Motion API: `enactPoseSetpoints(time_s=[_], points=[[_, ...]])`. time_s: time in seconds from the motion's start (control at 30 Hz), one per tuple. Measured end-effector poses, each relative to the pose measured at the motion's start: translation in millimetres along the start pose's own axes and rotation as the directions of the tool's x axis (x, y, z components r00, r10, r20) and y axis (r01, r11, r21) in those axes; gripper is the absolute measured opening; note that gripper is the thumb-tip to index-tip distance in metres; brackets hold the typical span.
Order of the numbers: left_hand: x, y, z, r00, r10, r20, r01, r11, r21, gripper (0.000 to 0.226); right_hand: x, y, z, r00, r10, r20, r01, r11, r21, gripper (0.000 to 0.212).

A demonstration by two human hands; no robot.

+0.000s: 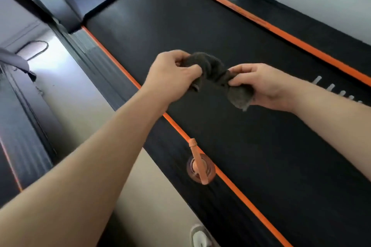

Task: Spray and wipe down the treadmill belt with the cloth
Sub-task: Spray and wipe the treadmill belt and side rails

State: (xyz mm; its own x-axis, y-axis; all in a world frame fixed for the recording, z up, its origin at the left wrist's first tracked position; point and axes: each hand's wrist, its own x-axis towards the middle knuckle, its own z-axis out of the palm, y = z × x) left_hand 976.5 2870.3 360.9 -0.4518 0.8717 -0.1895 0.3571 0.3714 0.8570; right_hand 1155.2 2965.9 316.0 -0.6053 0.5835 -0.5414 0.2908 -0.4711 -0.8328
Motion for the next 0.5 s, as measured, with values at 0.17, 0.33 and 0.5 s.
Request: enactPoseSetpoints(time_s=[0.17, 0.33, 0.5], points=[[63.2, -61.6, -50.3, 0.998, -0.034, -0.05, 0.05, 0.926, 0.375, 0.019, 55.0, -1.5, 21.6, 0.96, -0.204, -0.189, 0.037, 0.767, -0.641, 0.025], [149.9, -101.8, -49.8, 0.958, 0.166, -0.235, -0.023, 0.858, 0.513, 0.027, 159.5, -1.7, 29.8, 0.801, -0.57, -0.183, 0.185, 0.527, -0.829, 0.039], [188.1, -188.5, -32.2, 0.995, -0.011, -0.101, 0.078, 0.722, 0.688, 0.042, 238.4, 35.6, 44.1, 0.962, -0.269, 0.046, 0.144, 0.357, -0.923, 0.075]])
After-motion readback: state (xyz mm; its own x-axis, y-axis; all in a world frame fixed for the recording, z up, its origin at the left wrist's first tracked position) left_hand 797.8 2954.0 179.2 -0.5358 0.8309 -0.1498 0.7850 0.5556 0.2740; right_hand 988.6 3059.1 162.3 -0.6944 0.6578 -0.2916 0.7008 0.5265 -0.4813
